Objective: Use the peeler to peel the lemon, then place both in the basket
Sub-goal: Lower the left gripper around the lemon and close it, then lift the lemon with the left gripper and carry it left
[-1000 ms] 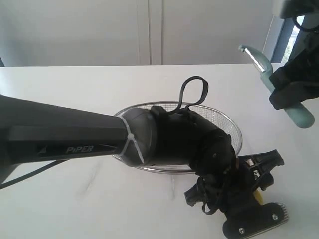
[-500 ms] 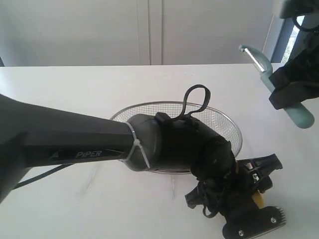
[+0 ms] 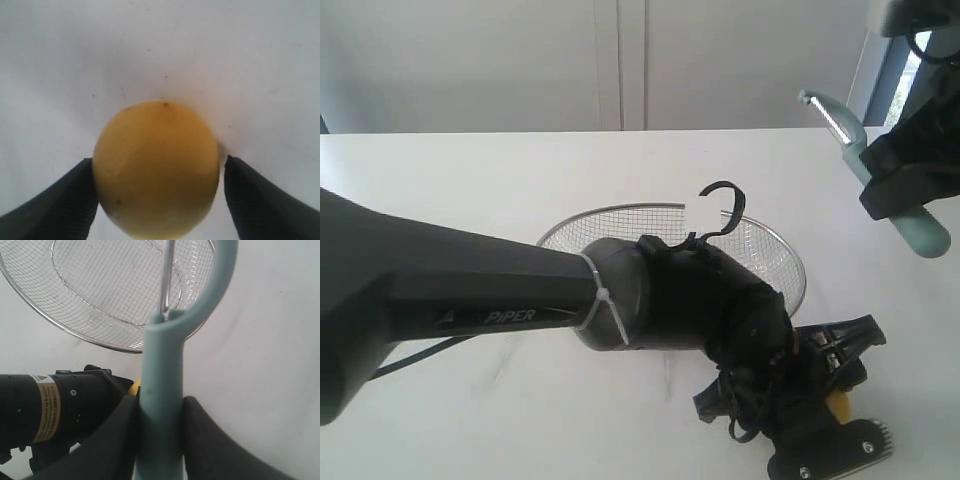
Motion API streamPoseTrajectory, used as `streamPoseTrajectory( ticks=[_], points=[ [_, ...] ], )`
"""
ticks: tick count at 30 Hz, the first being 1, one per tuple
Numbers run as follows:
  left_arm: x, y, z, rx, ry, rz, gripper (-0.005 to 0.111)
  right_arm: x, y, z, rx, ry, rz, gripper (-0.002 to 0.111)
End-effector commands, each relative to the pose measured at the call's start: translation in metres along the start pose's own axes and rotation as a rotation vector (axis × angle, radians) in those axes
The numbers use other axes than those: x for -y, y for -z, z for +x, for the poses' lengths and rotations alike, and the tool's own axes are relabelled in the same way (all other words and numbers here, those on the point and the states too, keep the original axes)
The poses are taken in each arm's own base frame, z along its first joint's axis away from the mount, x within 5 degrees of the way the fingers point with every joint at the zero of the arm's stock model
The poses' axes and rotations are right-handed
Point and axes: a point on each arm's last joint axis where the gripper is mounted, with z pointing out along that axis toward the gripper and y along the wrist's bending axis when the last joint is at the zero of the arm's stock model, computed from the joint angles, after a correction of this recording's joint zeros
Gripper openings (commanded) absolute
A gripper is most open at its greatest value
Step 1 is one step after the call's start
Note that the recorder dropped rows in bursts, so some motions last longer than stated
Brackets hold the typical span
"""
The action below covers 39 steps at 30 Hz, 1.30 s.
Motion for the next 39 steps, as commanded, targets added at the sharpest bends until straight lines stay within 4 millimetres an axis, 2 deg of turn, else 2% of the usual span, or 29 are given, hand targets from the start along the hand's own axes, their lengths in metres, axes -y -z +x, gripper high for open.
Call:
streamPoseTrajectory(
  ticks=[1, 8, 10, 12, 17, 19, 23, 28, 31, 32, 34, 39],
  points=[
    [0.003, -0.004, -0.003, 0.014, -0.008, 0.024, 0.073, 0.000, 0.005, -0.001, 0.018, -0.006, 0.004, 0.000],
    [0.001, -0.004, -0.002, 0.005, -0.008, 0.003, 0.072, 0.000, 0.005, -0.001, 0.018, -0.006, 0.004, 0.000],
    [0.001, -0.004, -0.002, 0.005, -0.008, 0.003, 0.069, 0.000, 0.005, -0.001, 0.018, -0.006, 0.004, 0.000],
    [0.001, -0.004, -0.002, 0.005, -0.008, 0.003, 0.058, 0.000, 0.005, -0.001, 0.018, -0.006, 0.004, 0.000],
    [0.001, -0.004, -0.002, 0.009, 0.005, 0.002, 0.014, 0.000, 0.005, -0.001, 0.018, -0.006, 0.004, 0.000],
    [0.001, -0.004, -0.003, 0.012, 0.022, 0.007, 0.000, 0.000, 0.005, -0.001, 0.018, -0.006, 0.004, 0.000],
    [-0.005, 0.007, -0.002, 0.009, 0.164, -0.013, 0.000, 0.000, 0.005, -0.001, 0.018, -0.008, 0.004, 0.000],
    [-0.018, 0.036, 0.000, 0.012, 0.399, -0.055, 0.000, 0.000, 0.005, -0.001, 0.018, -0.007, 0.006, 0.000],
    [-0.022, 0.067, -0.002, 0.032, 0.559, -0.004, 0.000, 0.001, 0.005, 0.000, 0.017, -0.006, 0.008, 0.000],
    [-0.020, 0.083, -0.004, 0.034, 0.592, 0.056, 0.000, 0.001, 0.005, 0.000, 0.016, -0.006, 0.010, 0.000],
    [-0.014, 0.101, -0.004, 0.013, 0.636, 0.142, 0.000, 0.003, 0.005, 0.000, 0.009, -0.001, 0.030, 0.000],
    [0.006, 0.132, 0.025, -0.070, 0.905, 0.290, 0.000, 0.005, 0.005, -0.002, 0.031, -0.013, 0.056, 0.000]
  ],
)
